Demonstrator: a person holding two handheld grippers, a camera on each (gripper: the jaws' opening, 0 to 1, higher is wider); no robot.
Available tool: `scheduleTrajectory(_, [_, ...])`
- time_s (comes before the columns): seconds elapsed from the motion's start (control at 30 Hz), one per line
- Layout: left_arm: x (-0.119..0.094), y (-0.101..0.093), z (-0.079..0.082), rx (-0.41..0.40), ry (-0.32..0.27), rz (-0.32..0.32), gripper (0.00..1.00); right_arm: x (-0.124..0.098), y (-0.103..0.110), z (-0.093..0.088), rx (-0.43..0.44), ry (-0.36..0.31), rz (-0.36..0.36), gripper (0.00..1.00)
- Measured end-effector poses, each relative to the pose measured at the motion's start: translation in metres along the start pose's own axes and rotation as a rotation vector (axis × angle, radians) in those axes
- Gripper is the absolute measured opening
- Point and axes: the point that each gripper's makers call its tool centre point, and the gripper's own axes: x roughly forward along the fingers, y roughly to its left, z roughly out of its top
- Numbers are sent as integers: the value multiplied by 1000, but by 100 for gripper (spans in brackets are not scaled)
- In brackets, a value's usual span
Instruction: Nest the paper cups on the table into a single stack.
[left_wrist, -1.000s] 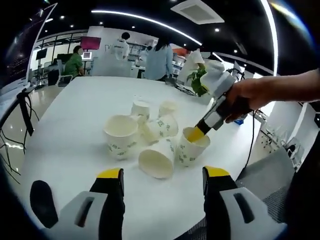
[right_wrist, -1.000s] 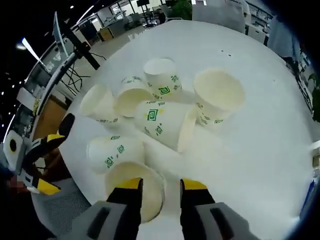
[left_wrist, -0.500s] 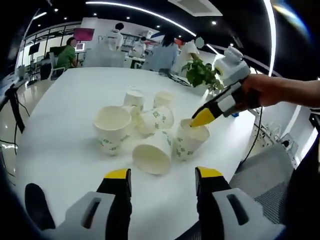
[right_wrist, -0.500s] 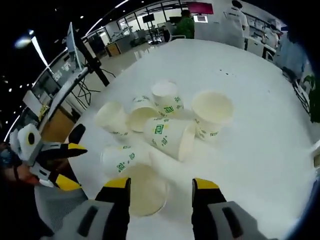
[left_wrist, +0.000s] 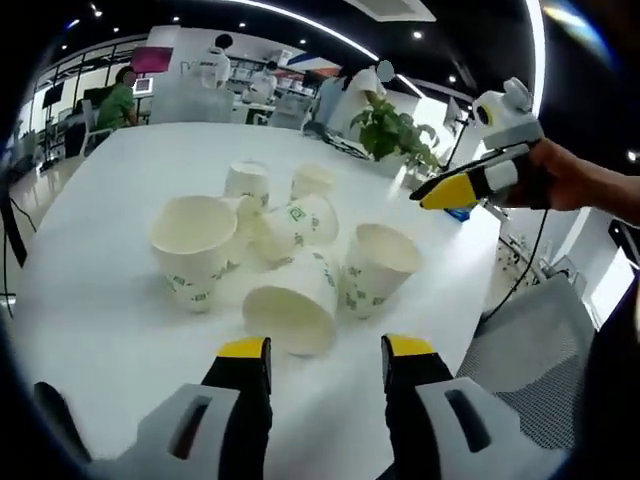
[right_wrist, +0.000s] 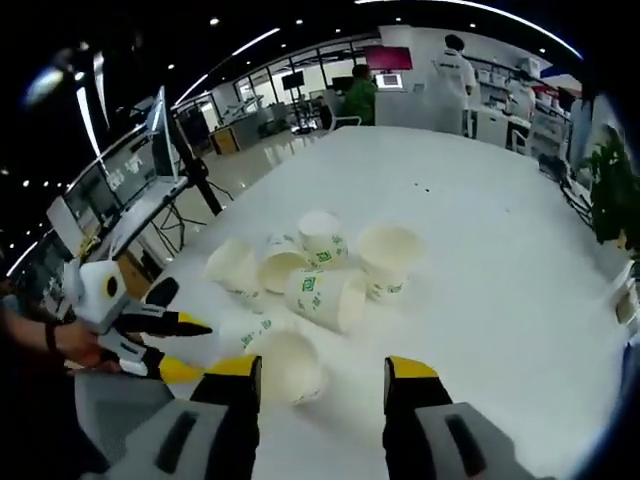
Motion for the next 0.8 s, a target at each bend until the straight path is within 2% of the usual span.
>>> scheduleTrajectory(0.07, [4, -1, -1, 20, 6, 1, 40, -6, -2, -4, 5, -11, -8, 48])
scheduleTrajectory(0.23, [18, -4, -3, 56, 10, -15, 38, -19, -10, -28, 22, -20, -31, 48])
scheduleTrajectory(0.37, [29, -5, -1, 64, 15, -27, 37, -29, -3, -42, 36, -21, -34, 50])
scheduleTrajectory(0.6, [45, -5, -3, 83, 37, -32, 36, -43, 17, -41, 7, -86, -8, 62])
scheduleTrajectory(0.8, [52, -7, -3, 118, 52, -23, 34, -56, 30, -46, 48, -126, -6, 64])
